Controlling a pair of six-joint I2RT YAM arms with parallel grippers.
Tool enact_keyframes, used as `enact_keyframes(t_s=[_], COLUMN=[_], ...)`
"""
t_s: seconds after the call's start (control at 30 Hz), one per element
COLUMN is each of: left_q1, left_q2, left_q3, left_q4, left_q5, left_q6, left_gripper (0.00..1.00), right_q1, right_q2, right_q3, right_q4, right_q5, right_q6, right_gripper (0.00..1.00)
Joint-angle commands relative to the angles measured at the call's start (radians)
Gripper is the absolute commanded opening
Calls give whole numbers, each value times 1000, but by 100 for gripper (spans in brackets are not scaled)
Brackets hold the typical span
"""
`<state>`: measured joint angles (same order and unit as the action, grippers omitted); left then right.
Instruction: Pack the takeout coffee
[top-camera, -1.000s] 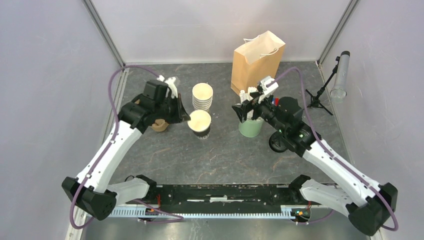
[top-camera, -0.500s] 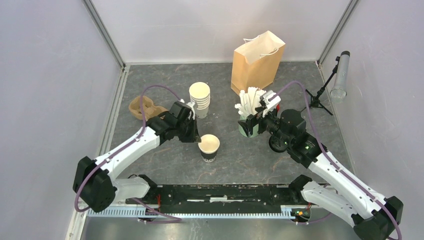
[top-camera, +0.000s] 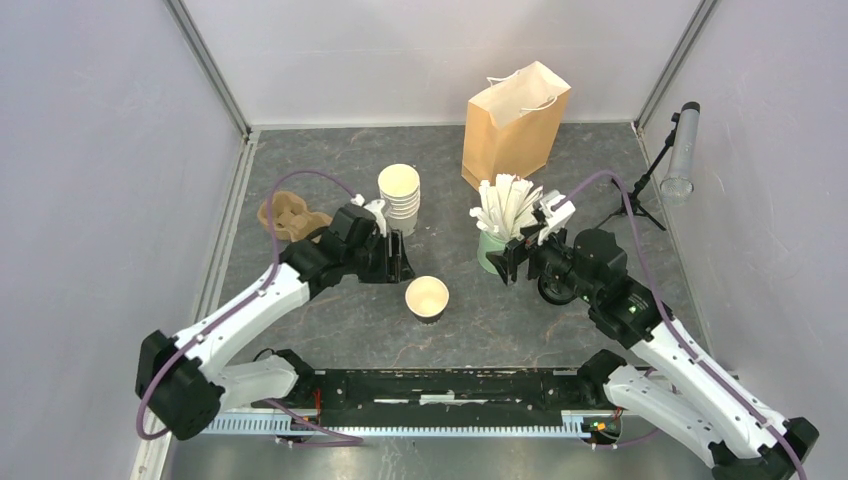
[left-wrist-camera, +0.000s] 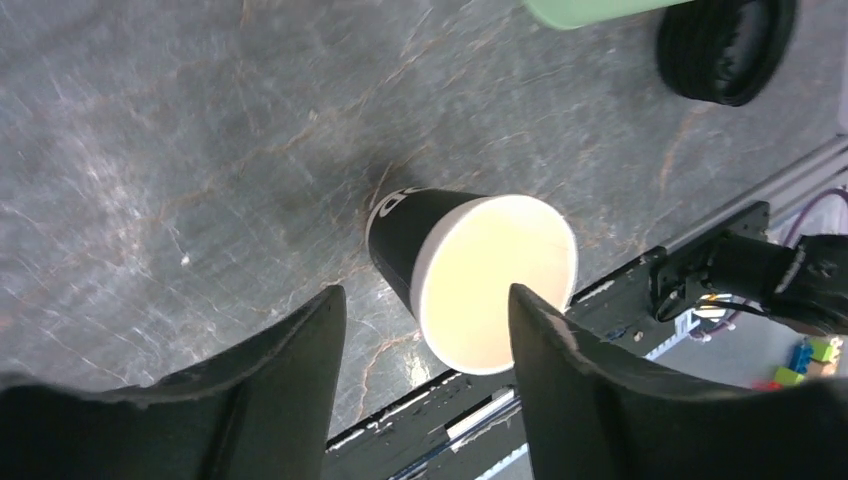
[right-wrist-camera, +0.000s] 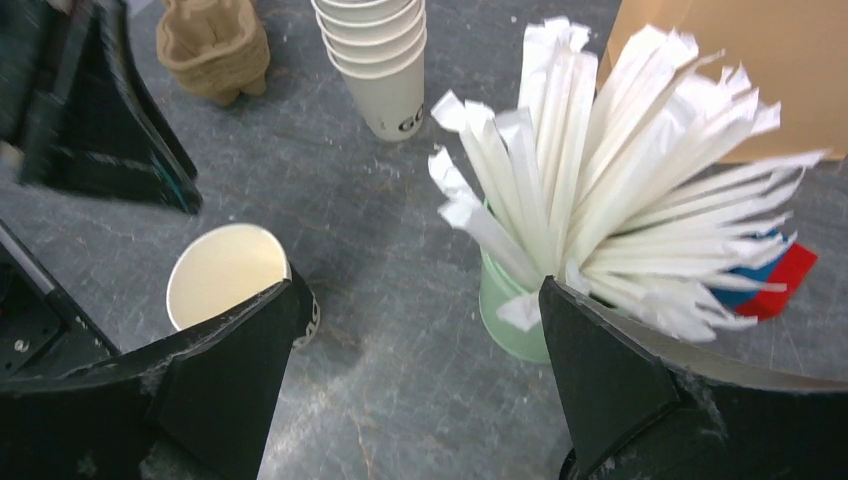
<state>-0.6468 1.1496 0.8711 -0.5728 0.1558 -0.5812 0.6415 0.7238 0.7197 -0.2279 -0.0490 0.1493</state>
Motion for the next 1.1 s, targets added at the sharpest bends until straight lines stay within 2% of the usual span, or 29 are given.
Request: enact_keyframes(t_s=[0.0, 0.13, 0.17, 0.27, 0.37, 0.47, 0.53, 0.6, 0.83, 1.07], left_q1=[-4, -4, -3, -3, -3, -4, -4, -3, -2, -3], left_q2=[-98, -146, -154, -176, -206, -242, -270, -282, -309, -317], left_q3=[106, 181, 196, 220, 193, 143, 105, 92, 79, 66], left_q4=[12, -62, -83, -143, -153, -141, -127, -136, -154, -162], left_q5=[-33, -96, -110, -148, -152, -185, -220, -249, -274, -292], left_q6=[61, 152, 172, 213, 237, 251, 253, 261, 269, 278], left_gripper=[76, 99, 100, 100, 100, 100, 100, 100, 100, 100], right_q1=[4, 4, 4, 4, 4, 4, 4, 4, 4, 4], right_q2=[-63, -124, -131, -138, -144, -140, -142, -142, -77, -78], right_q3=[16, -41, -49, -92, -162, -230, -265, -305, -361, -384], right_q4=[-133, -224, -255, -324, -315, -280, -244, -196, -103, -48], right_q5=[14, 80, 119, 204, 260, 333, 374, 406, 516, 526], right_q6=[29, 92, 99, 120, 145, 186, 217, 238, 269, 268], right_gripper=[97, 93, 92, 90, 84, 72, 60, 54, 45, 35])
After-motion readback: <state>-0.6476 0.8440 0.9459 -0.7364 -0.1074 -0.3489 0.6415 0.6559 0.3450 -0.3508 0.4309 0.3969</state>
